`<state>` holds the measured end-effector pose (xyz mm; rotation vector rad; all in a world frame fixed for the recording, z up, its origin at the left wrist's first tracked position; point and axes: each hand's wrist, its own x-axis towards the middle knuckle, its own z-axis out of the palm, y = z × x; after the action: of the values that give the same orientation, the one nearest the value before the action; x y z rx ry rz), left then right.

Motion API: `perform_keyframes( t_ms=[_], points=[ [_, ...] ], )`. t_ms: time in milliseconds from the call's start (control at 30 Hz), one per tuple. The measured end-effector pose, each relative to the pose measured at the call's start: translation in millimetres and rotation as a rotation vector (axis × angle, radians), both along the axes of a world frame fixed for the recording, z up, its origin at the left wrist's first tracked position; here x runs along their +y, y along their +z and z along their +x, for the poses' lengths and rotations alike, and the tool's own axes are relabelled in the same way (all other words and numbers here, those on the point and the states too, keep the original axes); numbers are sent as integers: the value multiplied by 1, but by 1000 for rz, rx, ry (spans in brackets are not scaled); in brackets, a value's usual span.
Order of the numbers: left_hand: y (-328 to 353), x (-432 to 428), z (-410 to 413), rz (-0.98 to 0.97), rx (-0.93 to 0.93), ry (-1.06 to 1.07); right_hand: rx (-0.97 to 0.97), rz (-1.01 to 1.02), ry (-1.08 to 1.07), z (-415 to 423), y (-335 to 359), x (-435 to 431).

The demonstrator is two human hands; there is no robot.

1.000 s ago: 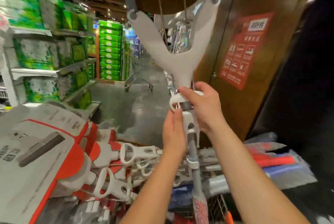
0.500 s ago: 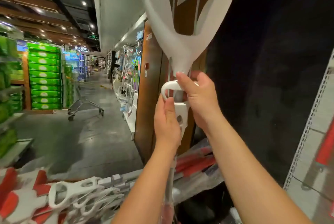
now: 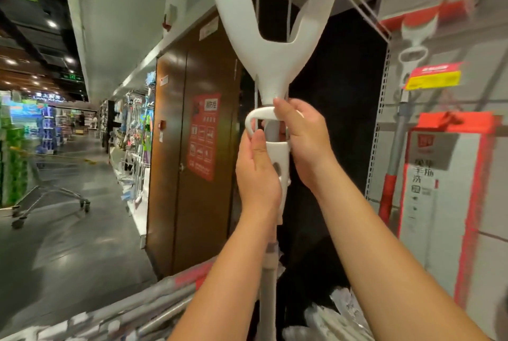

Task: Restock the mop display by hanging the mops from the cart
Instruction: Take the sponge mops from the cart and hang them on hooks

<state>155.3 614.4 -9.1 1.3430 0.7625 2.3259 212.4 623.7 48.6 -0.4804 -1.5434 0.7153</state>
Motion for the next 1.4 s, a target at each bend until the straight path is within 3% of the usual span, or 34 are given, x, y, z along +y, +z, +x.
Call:
perform_keyframes(
  t_ms=[200, 400, 533, 733, 967, 1400],
  points=[
    [2, -9, 57, -22, -61, -106, -19, -44, 31, 60, -52, -6],
    [6, -20, 90, -61, -75, -124, -14, 20, -91, 92, -72, -16],
    [13, -23, 97, -110, 11, -70, 74, 25, -144, 98, -69, -24],
    [11, -21, 86, -128, 203, -280, 234, -20, -233, 91, -63, -25],
    [-8, -16, 70, -106, 55, -420, 290, -48, -368, 72, -56, -16],
    [30, 38, 7, -91, -165, -616, 255, -34, -475, -1, -14, 21]
  ],
)
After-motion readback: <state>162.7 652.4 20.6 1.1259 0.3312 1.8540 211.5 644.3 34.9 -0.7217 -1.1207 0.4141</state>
